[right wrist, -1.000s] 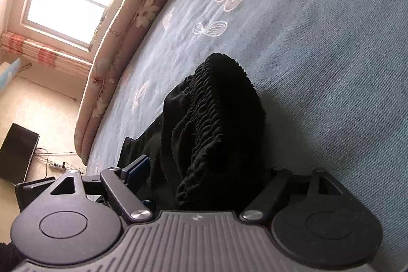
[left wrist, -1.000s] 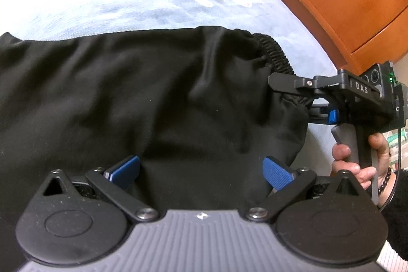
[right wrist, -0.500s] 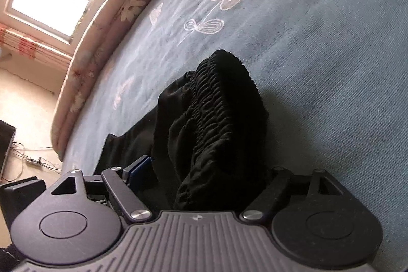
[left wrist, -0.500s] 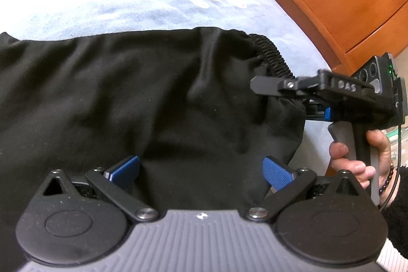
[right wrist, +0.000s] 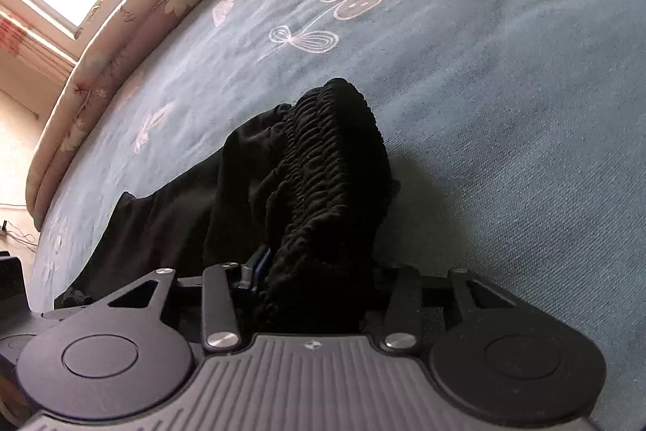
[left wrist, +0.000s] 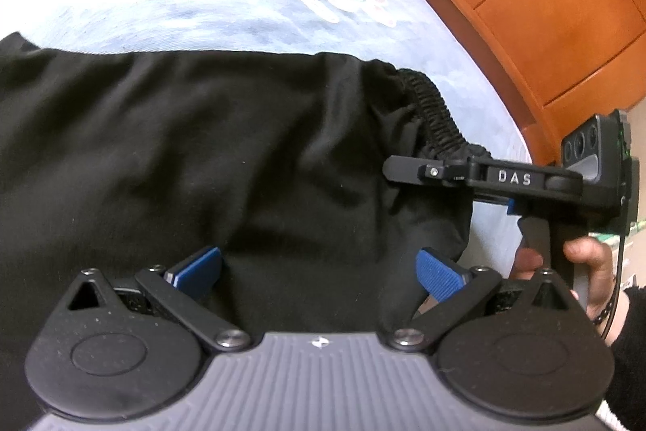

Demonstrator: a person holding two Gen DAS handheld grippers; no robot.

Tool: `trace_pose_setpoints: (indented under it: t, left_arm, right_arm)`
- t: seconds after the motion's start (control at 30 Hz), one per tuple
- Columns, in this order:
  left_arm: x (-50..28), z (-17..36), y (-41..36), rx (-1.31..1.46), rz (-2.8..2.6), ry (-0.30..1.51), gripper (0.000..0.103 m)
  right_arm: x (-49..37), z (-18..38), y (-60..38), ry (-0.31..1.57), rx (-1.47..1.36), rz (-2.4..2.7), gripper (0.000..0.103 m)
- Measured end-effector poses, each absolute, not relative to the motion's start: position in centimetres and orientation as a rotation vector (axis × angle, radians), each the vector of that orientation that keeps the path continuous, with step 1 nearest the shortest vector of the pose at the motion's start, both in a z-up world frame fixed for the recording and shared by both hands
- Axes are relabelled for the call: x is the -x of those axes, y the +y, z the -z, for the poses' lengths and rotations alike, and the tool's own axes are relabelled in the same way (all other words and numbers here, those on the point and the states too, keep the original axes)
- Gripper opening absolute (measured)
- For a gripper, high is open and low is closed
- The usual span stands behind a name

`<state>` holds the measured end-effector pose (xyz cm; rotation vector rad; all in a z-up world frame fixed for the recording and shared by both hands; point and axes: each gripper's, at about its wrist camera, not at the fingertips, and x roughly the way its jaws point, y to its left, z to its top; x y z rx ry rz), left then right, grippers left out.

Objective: Fold clothes

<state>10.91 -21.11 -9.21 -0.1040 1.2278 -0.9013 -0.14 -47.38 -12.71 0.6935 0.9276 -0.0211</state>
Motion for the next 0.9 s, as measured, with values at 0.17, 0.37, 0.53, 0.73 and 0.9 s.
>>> trace_pose_setpoints:
  t: [0.17,0.37,0.53,0.73,0.9]
  left_arm:
    - [-10.8,9.2,-21.1,0.117,0.896,1.219,0.102]
    - [-10.7,8.8,-21.5,0.110,0.868,1.225,0.102]
    - [-9.9,7.8,-21.7,0.048,0.806,1.193,0.102]
    - [-8.9,6.3,-19.2,0.034,0.759,1.180,0.102]
    - [-7.5,4.2,-16.2,-0.042,0.711,1.132,0.102]
  right_arm:
    - [-0.2,12.5,-47.0,0.942,-0.667,0.032,0.047]
    - [-0.6,12.1,-46.1,0.956,-0.644,0.083,0.049]
    - [-1.4,11.7,-45.1,0.991,-0.582,0.122,0.048]
    - [-1.8,11.2,-44.2,1.012,-0.520,0.156,0.044]
    - [-2.5,9.8,-43.7,1.039,-0.476,0.166,0.039]
